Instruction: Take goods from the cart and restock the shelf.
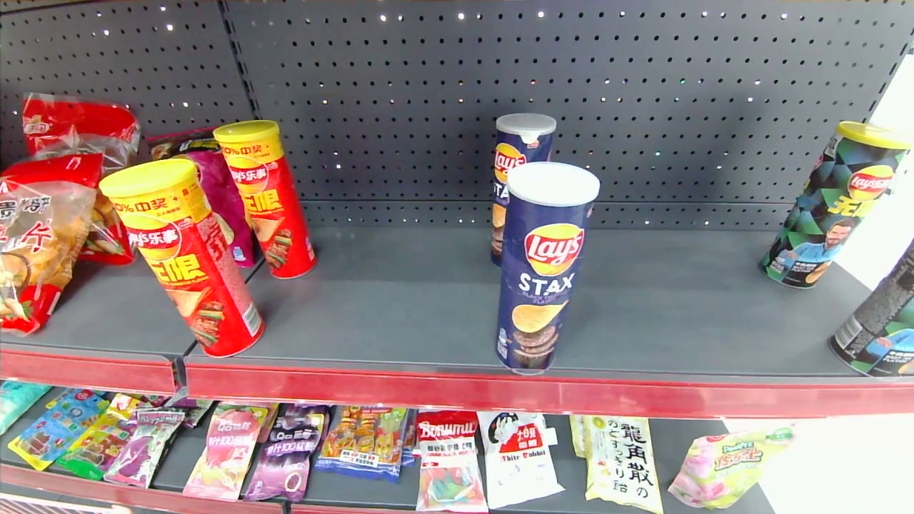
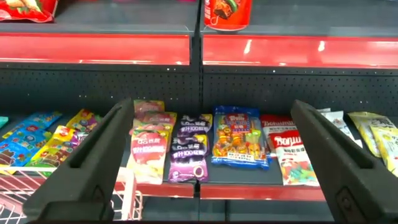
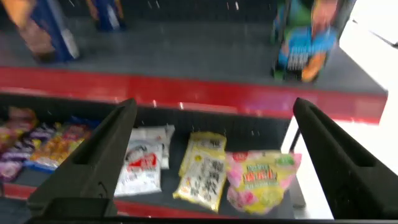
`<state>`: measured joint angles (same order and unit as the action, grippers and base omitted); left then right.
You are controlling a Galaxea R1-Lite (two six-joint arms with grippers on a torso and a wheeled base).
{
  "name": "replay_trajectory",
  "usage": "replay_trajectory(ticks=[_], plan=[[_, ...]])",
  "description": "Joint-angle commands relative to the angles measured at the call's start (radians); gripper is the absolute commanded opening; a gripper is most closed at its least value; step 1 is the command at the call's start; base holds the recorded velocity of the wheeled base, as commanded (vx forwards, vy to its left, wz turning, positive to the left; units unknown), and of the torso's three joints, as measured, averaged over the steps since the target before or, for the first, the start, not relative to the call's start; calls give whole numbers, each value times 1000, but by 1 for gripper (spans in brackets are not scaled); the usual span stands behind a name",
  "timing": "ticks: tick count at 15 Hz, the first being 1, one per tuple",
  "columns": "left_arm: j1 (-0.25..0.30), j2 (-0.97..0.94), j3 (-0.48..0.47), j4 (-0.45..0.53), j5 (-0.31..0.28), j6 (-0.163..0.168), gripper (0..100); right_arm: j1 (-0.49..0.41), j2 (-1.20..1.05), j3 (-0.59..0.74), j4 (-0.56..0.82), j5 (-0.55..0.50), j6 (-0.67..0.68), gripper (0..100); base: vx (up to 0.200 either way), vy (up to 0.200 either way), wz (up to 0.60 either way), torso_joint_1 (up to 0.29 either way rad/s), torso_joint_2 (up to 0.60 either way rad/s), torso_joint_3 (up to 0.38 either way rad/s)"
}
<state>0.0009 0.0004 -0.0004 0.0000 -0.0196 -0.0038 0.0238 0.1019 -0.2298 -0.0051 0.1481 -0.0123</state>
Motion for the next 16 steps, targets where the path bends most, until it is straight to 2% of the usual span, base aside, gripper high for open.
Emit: replay_trajectory(ticks=[1, 4, 8, 11, 12, 14, 16], plan=[[1, 0, 0, 0, 0, -1, 100, 44, 136, -100, 4, 111, -21, 100, 0, 0, 0, 0, 0, 0], [1, 0, 0, 0, 0, -1, 100, 88, 478, -223, -7, 183, -57, 100, 0, 0, 0, 0, 0, 0], [1, 0, 0, 0, 0, -1, 100, 191, 797, -292, -10, 163, -100, 100, 0, 0, 0, 0, 0, 0], [1, 0, 0, 0, 0, -1, 100, 268, 943, -341, -12, 64, -97, 100, 0, 0, 0, 0, 0, 0], [1, 0, 0, 0, 0, -1, 100, 378, 1010, -370, -13, -8, -72, 100, 0, 0, 0, 0, 0, 0], [1, 0, 0, 0, 0, -1, 100, 470, 1111, -411, -44, -114, -18, 100, 0, 0, 0, 0, 0, 0], [1, 0, 0, 0, 0, -1, 100, 495, 1200, -424, -115, -177, 6, 100, 0, 0, 0, 0, 0, 0]])
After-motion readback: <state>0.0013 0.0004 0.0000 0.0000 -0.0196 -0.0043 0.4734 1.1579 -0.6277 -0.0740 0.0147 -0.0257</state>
